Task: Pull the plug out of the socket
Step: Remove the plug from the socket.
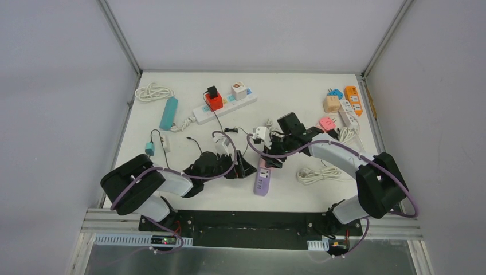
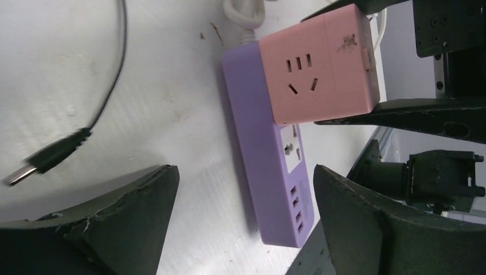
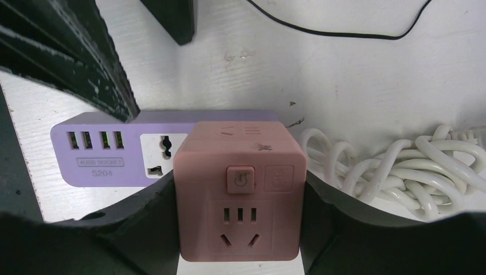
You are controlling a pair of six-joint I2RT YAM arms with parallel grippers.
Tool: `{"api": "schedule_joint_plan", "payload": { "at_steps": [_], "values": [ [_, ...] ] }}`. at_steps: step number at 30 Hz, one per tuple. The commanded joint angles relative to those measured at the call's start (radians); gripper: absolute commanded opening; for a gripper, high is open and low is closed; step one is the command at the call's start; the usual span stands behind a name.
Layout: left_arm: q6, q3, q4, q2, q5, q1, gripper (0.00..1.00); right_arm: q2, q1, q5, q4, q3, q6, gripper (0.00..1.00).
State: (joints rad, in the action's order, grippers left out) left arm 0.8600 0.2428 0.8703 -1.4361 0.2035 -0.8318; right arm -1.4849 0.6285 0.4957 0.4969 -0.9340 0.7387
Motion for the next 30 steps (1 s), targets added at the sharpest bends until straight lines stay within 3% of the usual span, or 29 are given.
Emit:
{"api": "schedule_joint_plan", "payload": {
  "at_steps": [1,5,9,17,20,30],
  "values": [
    [0.067,0.047,0.147,-0.094,0.073,-0.035,0.89,0.054,-0.017,0.056,-0.12,0.024,-0.02,0.0],
    [0.102,0.078,0.199,-0.184,0.086,-0.058,0.82,0.049,-0.017,0.058,-0.141,0.036,-0.022,0.0],
    [0.132,0.121,0.144,-0.249,0.083,-0.071,0.75,0.053,-0.021,0.059,-0.151,0.043,-0.021,0.0],
    [0.141,0.141,-0.007,-0.229,0.043,-0.083,0.7,0.077,-0.058,0.076,-0.204,0.079,-0.029,0.0],
    [0.16,0.147,-0.019,-0.237,0.038,-0.087,0.62,0.079,-0.072,0.077,-0.24,0.099,-0.05,0.0],
    [0.226,0.144,0.118,-0.353,0.043,-0.117,0.57,0.053,-0.079,0.095,-0.282,0.12,-0.078,0.0]
  ]
}}
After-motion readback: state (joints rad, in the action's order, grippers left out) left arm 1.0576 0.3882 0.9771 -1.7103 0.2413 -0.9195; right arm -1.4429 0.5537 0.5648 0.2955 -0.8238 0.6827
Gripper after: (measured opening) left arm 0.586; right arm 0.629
